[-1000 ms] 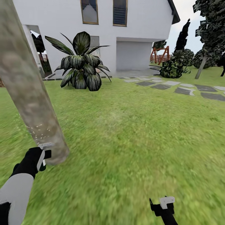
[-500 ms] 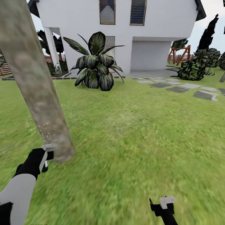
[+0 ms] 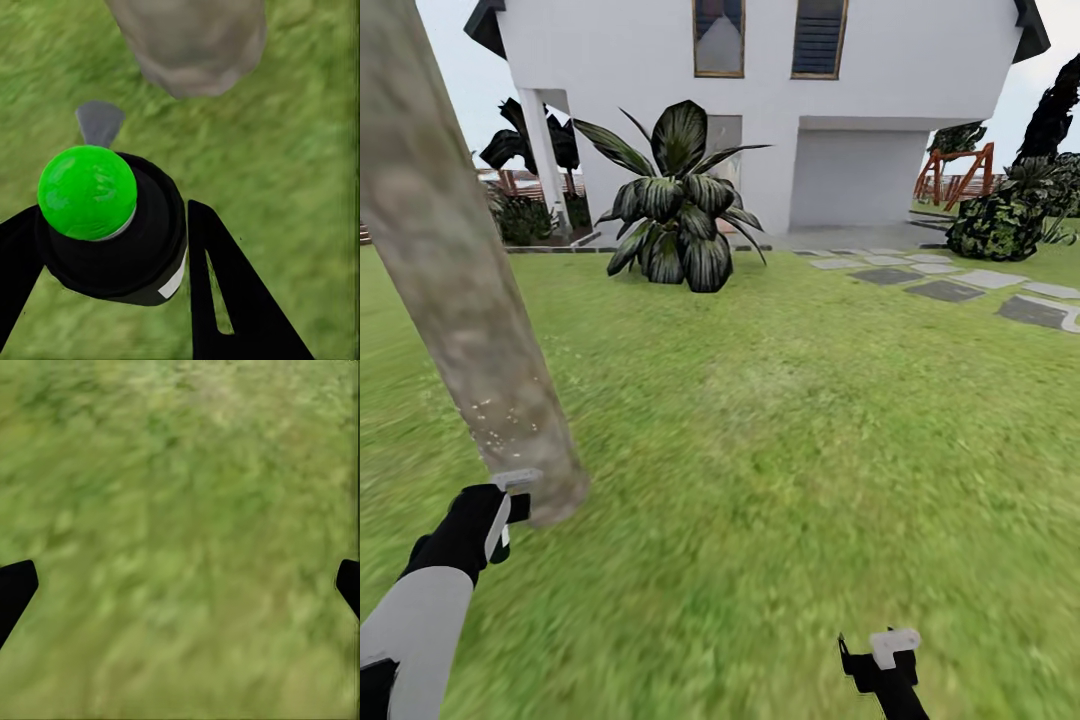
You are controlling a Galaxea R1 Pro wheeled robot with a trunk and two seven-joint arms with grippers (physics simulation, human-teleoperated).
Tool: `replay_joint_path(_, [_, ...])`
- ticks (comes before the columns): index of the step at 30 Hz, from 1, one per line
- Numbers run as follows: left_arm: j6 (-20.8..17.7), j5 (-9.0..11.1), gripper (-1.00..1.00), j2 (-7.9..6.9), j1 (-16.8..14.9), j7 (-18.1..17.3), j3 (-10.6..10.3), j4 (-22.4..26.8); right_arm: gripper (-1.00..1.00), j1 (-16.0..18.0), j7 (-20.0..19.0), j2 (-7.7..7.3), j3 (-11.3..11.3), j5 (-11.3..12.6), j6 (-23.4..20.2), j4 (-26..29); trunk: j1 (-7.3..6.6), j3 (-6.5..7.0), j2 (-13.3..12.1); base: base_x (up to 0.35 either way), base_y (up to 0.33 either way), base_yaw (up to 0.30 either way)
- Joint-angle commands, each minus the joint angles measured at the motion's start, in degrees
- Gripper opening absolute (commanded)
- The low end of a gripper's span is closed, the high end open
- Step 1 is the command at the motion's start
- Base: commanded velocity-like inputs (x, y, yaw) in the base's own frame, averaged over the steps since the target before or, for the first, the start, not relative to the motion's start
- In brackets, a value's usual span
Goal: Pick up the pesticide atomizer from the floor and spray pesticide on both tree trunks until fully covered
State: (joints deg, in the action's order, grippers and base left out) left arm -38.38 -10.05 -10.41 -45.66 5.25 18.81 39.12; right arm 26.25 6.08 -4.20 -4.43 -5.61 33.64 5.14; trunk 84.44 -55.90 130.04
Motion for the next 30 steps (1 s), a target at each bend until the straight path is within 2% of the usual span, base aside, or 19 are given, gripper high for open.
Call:
replay_joint_path(1, [-0.29,-0.48,-1.0,0.03,-0.04,-0.15,0.11,0.08,1.0,0.03,0.6,-0.01,-0.41,-0.5,0.02,-0.04,0.01,-0.05,0.02,0.213,-0.221,0.0])
replay_joint_path(9, [-0.29,-0.49,-1.0,0.12,-0.04,-0.15,0.0,0.02,1.0,0.03,0.6,0.0,-0.41,-0.48,0.02,-0.04,0.01,-0.05,0.02,0.218,-0.215,0.032])
replay_joint_path(27, [-0.29,-0.29,-1.0,0.48,-0.04,-0.15,0.08,0.06,1.0,0.03,0.6,0.07,-0.41,-0.47,0.02,-0.04,0.01,-0.05,0.02,0.131,-0.255,0.27])
replay_joint_path(28, [-0.29,-0.22,-1.0,0.55,-0.04,-0.15,0.08,0.06,1.0,0.03,0.6,0.07,-0.41,-0.46,0.02,-0.04,0.01,-0.05,0.02,0.134,-0.26,0.277])
replay_joint_path(30, [-0.25,-0.1,-1.0,2.15,-0.04,-0.15,0.09,-0.15,1.0,0.03,0.6,0.1,-0.42,-0.47,0.02,-0.04,0.01,-0.05,0.02,0.139,-0.26,0.277])
